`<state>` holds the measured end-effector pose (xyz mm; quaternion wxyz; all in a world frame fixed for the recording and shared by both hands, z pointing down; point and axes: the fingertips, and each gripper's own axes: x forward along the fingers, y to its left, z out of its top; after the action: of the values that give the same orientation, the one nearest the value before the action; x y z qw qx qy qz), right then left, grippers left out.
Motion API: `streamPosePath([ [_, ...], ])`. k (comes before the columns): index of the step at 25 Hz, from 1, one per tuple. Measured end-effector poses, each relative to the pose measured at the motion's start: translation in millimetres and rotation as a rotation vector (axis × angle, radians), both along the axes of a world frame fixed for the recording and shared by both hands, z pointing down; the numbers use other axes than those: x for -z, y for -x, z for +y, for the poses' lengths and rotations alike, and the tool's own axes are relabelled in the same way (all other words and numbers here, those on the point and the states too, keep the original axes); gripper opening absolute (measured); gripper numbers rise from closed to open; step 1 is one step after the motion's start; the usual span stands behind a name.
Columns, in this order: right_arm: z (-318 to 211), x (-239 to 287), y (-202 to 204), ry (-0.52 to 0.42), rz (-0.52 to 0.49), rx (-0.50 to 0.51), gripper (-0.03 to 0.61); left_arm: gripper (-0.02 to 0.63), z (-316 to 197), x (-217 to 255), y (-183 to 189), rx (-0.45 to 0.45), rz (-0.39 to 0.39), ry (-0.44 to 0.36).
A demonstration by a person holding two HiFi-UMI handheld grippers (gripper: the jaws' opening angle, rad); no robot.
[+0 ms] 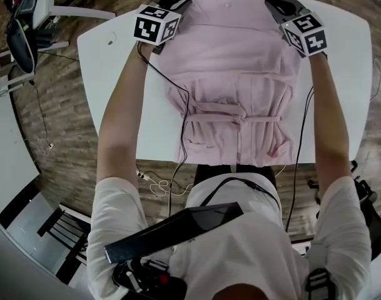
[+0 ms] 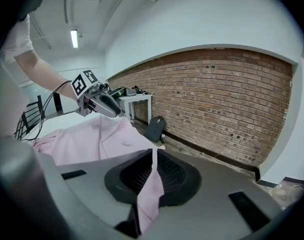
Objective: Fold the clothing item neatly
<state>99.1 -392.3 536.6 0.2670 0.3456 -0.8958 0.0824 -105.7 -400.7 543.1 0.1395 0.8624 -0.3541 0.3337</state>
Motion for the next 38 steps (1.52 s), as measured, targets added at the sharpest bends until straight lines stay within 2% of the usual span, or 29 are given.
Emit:
streamPosePath([
  [5, -12.0, -8.1, 3.6, 0.006, 0.004, 0.01, 0.082, 0.106, -5.7, -14.6, 3.9, -0.009, -0.009, 0.036],
  [12, -20.9, -16.4, 8.5, 0.067, -0.029, 0.046, 0.13, 0.106, -17.7, -21.4, 4.1, 0.021, 0.064, 0.092],
  [22, -42.8, -25.3, 17.0, 0.205, -0.105, 0.075, 0.13, 0.101, -27.5, -29.4, -1.5, 0.019, 0.146, 0.158],
  [26, -45.4, -35.3, 21.1, 0.255, -0.088, 0.083, 0.124, 0.041, -28.7, -35.6, 0.0, 0.018, 0.14, 0.167],
  [27, -45.1, -37.2, 20.9, 0.259, -0.081, 0.088, 0.091, 0.032, -28.4, -37.6, -1.1, 0.01, 0.131, 0.169],
  [28, -45.1, -38.0, 20.5, 0.258, -0.071, 0.095, 0.022, 0.02, -28.1, -38.7, -2.7, -0.001, 0.123, 0.169],
  [32, -43.9, -28.8, 19.1, 0.236, -0.076, 0.103, 0.017, 0.015, -27.3, -32.2, -5.7, -0.019, 0.129, 0.151],
  [35, -39.3, -15.7, 16.2, 0.189, -0.081, 0.103, 0.017, 0.015, -24.2, -19.6, -8.9, -0.034, 0.148, 0.124],
  [38, -32.9, -4.0, 16.3, 0.134, -0.074, 0.117, 0.017, 0.015, -17.3, -10.7, -10.1, -0.062, 0.131, 0.088],
])
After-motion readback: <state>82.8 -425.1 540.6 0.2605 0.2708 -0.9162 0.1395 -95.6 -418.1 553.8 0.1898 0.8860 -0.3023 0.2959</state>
